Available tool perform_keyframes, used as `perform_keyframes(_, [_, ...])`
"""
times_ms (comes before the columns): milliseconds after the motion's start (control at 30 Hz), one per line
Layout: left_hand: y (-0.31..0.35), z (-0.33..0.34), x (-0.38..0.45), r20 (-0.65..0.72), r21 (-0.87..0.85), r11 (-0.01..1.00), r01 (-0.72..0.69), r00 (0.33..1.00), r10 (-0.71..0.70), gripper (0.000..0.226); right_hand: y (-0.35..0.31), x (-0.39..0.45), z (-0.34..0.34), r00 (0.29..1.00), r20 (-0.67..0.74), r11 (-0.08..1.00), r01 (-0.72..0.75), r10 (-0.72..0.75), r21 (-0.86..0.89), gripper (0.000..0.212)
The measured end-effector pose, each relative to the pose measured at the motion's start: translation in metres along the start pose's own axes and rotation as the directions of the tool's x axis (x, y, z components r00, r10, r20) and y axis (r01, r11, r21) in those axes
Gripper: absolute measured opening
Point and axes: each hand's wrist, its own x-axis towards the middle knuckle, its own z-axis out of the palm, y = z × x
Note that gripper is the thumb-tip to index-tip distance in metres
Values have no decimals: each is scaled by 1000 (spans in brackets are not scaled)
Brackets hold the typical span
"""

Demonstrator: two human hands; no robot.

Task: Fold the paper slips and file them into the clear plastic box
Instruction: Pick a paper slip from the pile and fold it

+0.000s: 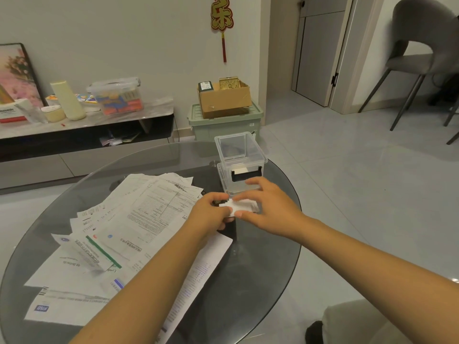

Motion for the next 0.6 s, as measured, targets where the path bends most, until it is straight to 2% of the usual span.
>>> perform_keyframes(100, [4, -3, 2, 80, -111, 986, 125, 990, -117, 21, -1, -1, -2, 992, 56, 960, 124, -113, -249, 34])
perform_keyframes(167, [6, -4, 2, 109, -73, 984, 164, 982, -155, 21, -2, 0, -1, 992, -12, 963, 117, -123, -244, 27])
perform_keyframes(200, [7, -4, 2, 87, 0, 990, 143, 986, -142, 23, -3, 0, 0, 993, -47, 968, 98, -112, -231, 25])
perform_keyframes(233, [8, -4, 1, 43, 100, 992, 83, 995, -87, 23, -3, 0, 0, 994, -66, 971, 73, -90, -228, 25])
perform_keyframes(300, [8, -2, -2, -35, 262, 956, -129, 989, 143, 24, -3, 0, 0, 996, -74, 971, 31, -51, -238, 24])
perform_keyframes(367, [6, -3, -4, 15, 305, 905, -296, 952, 306, 29, -2, 1, -1, 998, -52, 970, 5, -18, -242, 22])
perform_keyframes(467, [-2, 0, -1, 126, 394, 836, -382, 924, 362, 24, 1, 3, 2, 999, 25, 987, -24, 29, -160, 17])
perform_keyframes(600, [-9, 3, 4, 129, 463, 779, -423, 902, 413, 25, 4, 5, 3, 992, 101, 986, -59, 76, -158, 18])
